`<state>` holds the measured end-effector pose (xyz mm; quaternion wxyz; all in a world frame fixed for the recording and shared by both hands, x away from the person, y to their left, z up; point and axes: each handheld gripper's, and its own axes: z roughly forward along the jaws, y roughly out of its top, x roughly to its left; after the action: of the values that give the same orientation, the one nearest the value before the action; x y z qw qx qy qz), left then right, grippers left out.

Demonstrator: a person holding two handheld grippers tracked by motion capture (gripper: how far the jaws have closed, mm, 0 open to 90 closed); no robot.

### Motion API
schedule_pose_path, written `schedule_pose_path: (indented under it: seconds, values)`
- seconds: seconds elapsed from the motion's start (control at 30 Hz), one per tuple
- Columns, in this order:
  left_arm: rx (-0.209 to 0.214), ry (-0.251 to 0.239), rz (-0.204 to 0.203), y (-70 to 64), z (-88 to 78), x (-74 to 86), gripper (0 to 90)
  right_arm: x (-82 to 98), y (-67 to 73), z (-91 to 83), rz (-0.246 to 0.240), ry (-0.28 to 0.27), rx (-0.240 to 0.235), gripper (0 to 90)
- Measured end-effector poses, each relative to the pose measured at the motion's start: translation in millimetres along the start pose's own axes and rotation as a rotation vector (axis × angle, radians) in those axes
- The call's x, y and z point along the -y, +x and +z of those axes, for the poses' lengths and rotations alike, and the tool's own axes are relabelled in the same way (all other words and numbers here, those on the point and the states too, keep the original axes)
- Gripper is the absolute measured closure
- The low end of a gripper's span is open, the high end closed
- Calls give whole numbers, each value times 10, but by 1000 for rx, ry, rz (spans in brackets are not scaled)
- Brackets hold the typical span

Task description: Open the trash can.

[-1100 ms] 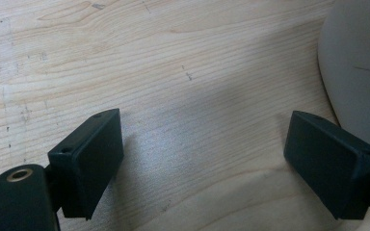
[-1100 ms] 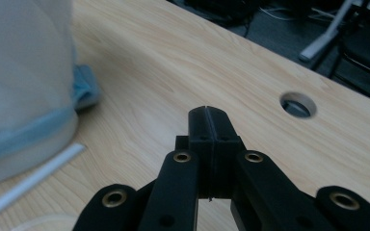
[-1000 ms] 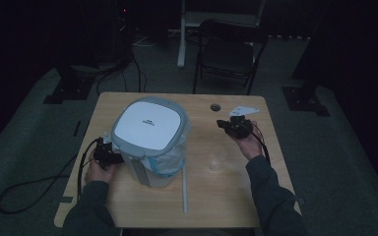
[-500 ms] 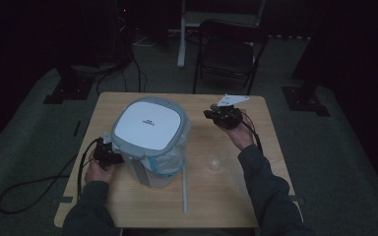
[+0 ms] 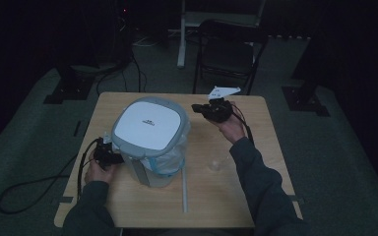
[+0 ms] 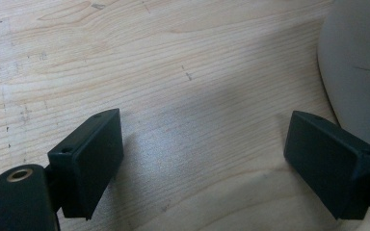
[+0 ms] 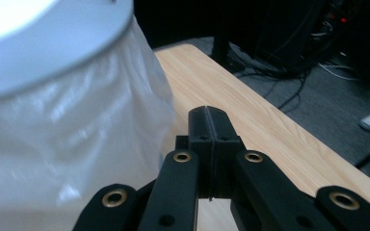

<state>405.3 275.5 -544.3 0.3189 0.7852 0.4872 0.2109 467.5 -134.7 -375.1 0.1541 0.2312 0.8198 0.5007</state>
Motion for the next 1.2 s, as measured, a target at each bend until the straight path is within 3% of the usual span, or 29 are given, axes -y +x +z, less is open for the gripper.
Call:
schedule_pose_path:
  seconds: [0.23, 0.43, 0.63, 1.03, 1.2]
  values:
    - [1, -1, 0, -1, 1, 0, 145, -194, 21, 109, 4, -45, -64, 899]
    - [2, -1, 0, -2, 1, 0, 145, -347, 97, 142, -20, -69, -88, 899]
    - [3, -1, 1, -3, 2, 0, 145, -467, 134, 140, -8, -114, -117, 899]
    - [5, -1, 2, -4, 1, 0, 145, -639, 266, 287, -34, -113, -185, 899]
    - [5, -1, 3, -3, 1, 0, 145, -674, 294, 313, -44, -111, -188, 899]
